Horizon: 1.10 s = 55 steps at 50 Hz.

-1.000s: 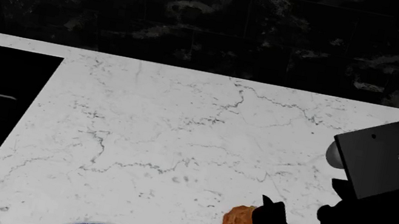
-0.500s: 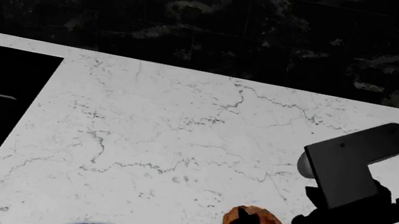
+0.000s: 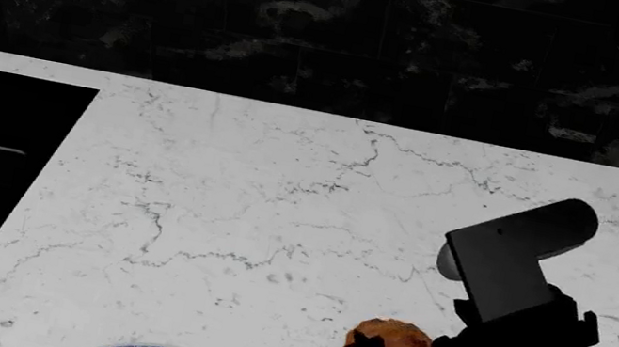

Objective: Place the pastries on the plates.

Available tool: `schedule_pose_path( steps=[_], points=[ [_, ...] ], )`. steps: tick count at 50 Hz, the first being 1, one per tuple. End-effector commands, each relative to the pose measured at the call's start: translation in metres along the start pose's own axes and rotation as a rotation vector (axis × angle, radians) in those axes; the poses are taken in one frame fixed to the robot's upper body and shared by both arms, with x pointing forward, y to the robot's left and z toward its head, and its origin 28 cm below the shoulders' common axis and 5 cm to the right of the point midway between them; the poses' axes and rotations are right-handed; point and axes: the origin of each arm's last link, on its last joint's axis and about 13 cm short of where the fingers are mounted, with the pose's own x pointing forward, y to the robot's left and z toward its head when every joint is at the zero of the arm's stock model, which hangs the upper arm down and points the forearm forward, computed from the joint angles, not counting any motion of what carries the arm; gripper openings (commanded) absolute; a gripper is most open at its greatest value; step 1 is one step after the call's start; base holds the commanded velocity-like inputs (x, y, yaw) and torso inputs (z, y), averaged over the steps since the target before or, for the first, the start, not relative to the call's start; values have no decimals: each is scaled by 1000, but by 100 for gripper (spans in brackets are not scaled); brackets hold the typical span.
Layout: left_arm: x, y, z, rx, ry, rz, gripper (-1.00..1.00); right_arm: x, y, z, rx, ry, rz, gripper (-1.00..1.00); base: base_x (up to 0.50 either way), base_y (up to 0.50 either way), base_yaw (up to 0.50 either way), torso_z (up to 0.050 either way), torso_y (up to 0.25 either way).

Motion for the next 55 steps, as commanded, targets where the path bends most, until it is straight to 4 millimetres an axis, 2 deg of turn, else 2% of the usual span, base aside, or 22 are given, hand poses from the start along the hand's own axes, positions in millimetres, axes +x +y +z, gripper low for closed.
schedule_pose_path(
  steps=[1,33,55],
  points=[
    [-2,-4,3,-5,-22,-53,100,11,3,1,4,-6,34,100,0,0,0,0,0],
    [-6,-6,3,-12,-11,-62,100,22,7,-21,35,78,50,100,0,0,0,0,0],
    [-8,-6,3,-17,-7,-72,100,26,8,-28,40,110,47,100,0,0,0,0,0]
  ],
)
